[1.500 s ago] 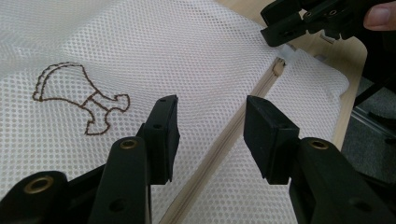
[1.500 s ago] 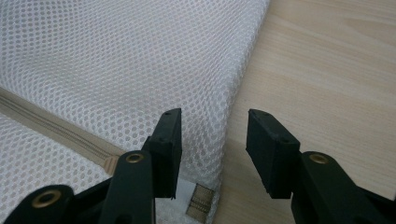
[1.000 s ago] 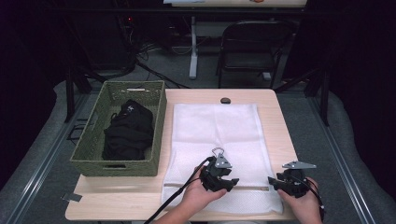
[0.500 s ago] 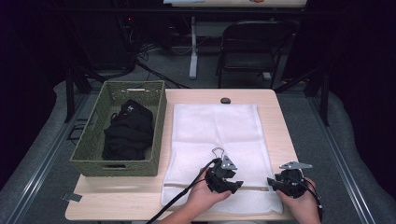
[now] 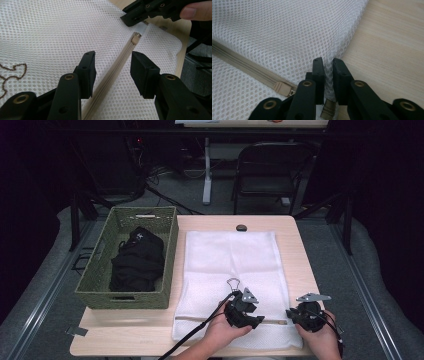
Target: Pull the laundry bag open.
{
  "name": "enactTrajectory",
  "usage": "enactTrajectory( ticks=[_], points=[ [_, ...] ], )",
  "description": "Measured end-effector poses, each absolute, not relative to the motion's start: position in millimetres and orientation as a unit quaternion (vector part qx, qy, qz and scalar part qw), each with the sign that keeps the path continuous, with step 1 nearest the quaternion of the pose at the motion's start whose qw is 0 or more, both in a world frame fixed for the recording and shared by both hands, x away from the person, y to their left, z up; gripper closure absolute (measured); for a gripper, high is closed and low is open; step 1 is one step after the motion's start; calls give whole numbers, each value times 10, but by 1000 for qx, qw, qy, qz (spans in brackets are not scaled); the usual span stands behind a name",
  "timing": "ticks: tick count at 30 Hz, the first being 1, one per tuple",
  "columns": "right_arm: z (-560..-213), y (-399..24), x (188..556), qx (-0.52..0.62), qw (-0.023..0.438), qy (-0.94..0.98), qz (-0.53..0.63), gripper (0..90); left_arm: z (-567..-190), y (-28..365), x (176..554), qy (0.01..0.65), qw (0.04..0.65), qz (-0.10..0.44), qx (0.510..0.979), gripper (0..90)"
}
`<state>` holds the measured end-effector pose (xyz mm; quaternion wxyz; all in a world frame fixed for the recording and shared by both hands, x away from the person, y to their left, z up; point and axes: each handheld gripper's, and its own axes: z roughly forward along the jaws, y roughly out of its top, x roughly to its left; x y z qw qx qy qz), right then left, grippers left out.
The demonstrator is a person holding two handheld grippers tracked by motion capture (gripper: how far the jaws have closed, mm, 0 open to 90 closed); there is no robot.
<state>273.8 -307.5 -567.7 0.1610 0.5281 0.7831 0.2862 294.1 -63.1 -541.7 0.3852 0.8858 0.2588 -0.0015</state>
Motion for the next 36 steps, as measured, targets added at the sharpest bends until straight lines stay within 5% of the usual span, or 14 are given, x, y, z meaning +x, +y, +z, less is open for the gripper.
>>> enactTrajectory(
  ticks=[36],
  points=[
    [-5373, -3169, 2651, 513, 161, 756, 374, 873, -5472, -1008, 2893, 222, 394, -37, 891, 648]
  ],
)
